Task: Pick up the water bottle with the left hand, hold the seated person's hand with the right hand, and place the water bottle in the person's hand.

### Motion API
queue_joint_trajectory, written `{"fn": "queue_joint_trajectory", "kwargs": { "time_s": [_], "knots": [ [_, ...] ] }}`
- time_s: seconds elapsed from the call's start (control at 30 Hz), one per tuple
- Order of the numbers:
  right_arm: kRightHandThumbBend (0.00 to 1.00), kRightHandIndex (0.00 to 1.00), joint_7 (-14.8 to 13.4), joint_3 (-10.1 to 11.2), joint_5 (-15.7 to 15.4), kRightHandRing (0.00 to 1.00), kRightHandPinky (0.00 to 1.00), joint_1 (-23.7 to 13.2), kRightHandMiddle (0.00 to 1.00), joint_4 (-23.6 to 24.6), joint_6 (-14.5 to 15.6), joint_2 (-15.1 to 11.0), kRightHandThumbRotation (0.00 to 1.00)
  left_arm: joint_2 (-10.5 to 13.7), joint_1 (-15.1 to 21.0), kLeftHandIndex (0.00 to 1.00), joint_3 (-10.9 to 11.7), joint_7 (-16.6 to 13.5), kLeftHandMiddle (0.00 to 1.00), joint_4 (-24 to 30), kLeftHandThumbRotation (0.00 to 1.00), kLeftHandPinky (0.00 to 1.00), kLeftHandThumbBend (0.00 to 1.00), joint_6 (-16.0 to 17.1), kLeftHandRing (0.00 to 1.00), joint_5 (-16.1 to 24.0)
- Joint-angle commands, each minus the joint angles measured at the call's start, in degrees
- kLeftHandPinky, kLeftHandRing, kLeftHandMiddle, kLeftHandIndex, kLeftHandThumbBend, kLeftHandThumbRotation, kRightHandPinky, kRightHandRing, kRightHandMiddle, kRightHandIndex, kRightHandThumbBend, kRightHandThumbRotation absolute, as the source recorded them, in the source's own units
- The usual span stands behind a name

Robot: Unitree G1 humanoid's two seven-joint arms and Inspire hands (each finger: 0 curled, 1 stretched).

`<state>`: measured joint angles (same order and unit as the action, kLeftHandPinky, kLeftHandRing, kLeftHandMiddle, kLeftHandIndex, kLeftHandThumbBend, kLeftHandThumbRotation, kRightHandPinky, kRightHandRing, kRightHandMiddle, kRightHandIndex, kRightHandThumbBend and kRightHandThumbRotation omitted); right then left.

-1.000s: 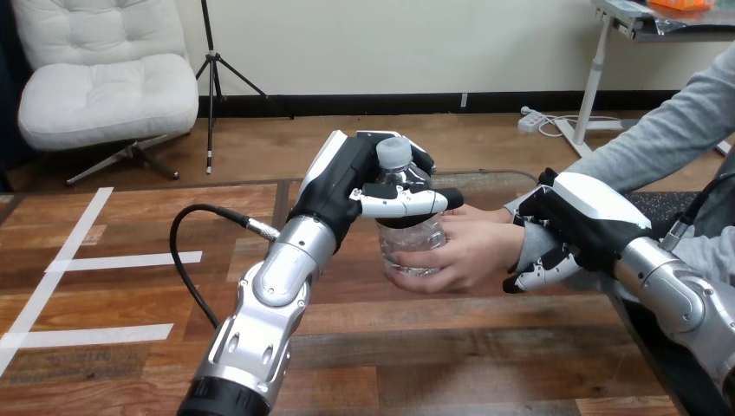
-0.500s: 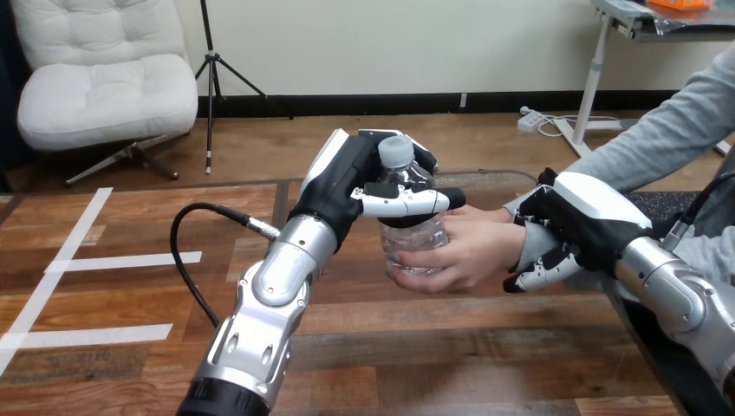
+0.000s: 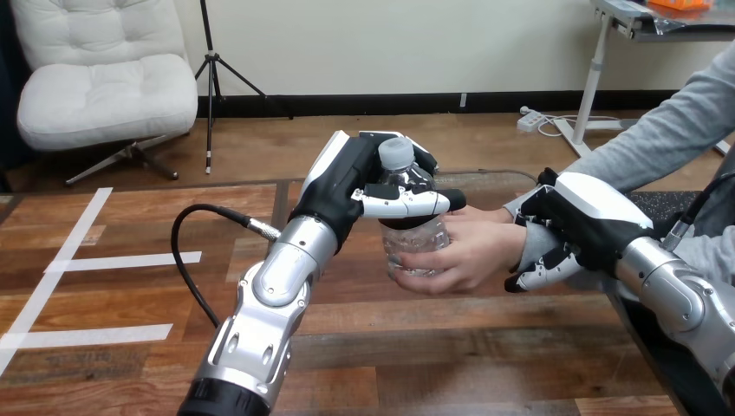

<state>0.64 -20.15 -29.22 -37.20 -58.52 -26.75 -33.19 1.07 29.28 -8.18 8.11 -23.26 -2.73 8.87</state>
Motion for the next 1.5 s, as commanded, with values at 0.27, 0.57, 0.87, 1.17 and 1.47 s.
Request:
{"fn": "queue_joint_trajectory", "kwargs": {
  "time_s": [0.27, 0.57, 0.87, 1.17, 1.47],
  "knots": [
    [0.74, 0.38, -0.99, 1.31, 0.90, 0.30, 0.25, -0.83, 0.35, 1.96, -0.86, 1.22, 0.00, -1.31, 2.24, 0.41, -0.13, 0.33, 0.43, 3.89, 0.00, 0.34, 0.71, 1.15, 0.42, -1.34],
    [0.74, 0.37, -0.95, 1.29, 0.89, 0.29, 0.25, -0.80, 0.35, 1.89, -0.92, 1.25, 0.00, -1.44, 2.13, 0.41, 0.22, 0.44, 0.43, 3.48, 0.00, 0.34, 0.71, 1.58, 0.42, -2.00],
    [0.74, 0.37, -0.66, 1.15, 0.71, 0.29, 0.24, -0.71, 0.35, 2.20, -0.38, 1.19, 0.00, -0.80, 2.28, 0.52, 0.37, 1.42, 0.56, 1.52, 0.09, 0.43, 0.78, 2.89, 0.53, -2.62],
    [0.74, 0.37, -0.37, 1.09, 0.64, 0.29, 0.25, -0.66, 0.35, 2.45, 0.03, 1.13, 0.00, -0.02, 2.50, 0.74, 0.19, 2.37, 0.73, -0.16, 0.42, 0.59, 0.93, 4.09, 0.69, -2.66],
    [0.74, 0.37, -1.11, 0.86, 0.27, 0.29, 0.24, -0.68, 0.35, 1.88, -0.86, 0.96, 0.00, 0.69, 2.64, 0.90, 0.25, 3.18, 0.89, -1.27, 0.63, 0.79, 0.99, 5.57, 0.86, -2.59]
  ]
}}
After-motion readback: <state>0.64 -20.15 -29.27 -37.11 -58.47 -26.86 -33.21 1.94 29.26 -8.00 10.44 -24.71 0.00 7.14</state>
